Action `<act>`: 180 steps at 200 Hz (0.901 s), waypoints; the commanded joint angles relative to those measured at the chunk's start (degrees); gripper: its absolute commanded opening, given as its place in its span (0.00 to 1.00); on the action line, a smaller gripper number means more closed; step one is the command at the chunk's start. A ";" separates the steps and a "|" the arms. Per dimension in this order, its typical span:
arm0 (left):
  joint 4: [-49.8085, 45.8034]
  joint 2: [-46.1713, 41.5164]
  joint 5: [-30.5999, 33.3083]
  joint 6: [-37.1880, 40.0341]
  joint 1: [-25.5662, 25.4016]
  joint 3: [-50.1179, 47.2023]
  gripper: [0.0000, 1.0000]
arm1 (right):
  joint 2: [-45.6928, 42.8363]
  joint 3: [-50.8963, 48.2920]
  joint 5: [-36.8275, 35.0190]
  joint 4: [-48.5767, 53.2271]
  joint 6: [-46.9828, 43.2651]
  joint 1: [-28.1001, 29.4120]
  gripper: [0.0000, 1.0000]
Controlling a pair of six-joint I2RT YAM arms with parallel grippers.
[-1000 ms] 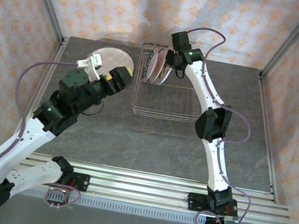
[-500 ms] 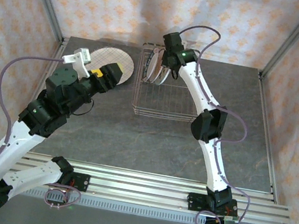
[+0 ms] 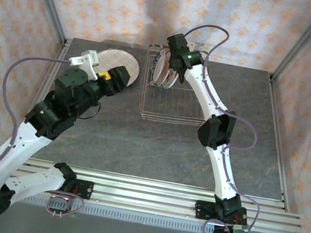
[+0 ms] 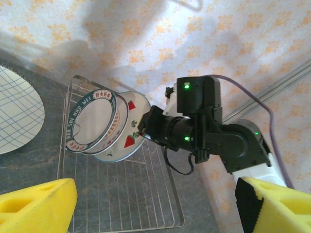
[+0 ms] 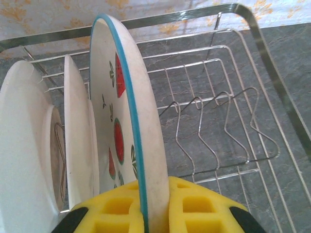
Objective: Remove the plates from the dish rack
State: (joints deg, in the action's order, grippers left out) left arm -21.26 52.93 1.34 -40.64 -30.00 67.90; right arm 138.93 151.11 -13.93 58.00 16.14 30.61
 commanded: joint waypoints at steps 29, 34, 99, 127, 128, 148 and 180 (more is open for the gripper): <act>3.13 1.06 -1.14 -1.97 -0.11 -0.02 0.85 | -11.22 3.93 -6.18 -1.90 -0.93 0.47 0.00; 3.23 1.19 -1.23 -2.15 -0.07 0.03 0.86 | -11.43 3.93 -6.34 -1.72 -0.86 0.42 0.00; 4.68 7.05 -5.90 -9.78 -0.10 0.65 0.86 | -17.24 3.68 -12.57 3.42 -0.97 0.74 0.00; 6.86 11.82 -9.66 -15.29 -0.29 1.59 0.86 | -20.62 3.34 -14.13 6.51 -1.08 0.62 0.00; 7.03 12.01 -9.77 -15.49 -0.26 1.61 0.86 | -20.76 3.28 -14.21 6.60 -1.05 0.65 0.00; 11.04 15.51 -11.78 -20.08 -0.67 1.41 0.86 | -23.88 2.04 -14.36 7.86 -1.26 0.45 0.00; 18.08 21.99 -14.45 -26.83 -1.92 2.26 0.86 | -27.97 1.67 -10.87 11.97 -0.08 -1.69 0.00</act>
State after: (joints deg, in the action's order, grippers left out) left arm -11.40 71.61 -9.63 -60.31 -30.76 68.07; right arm 118.04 151.83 -23.55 69.67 14.76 30.63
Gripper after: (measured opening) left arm 0.856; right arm 0.106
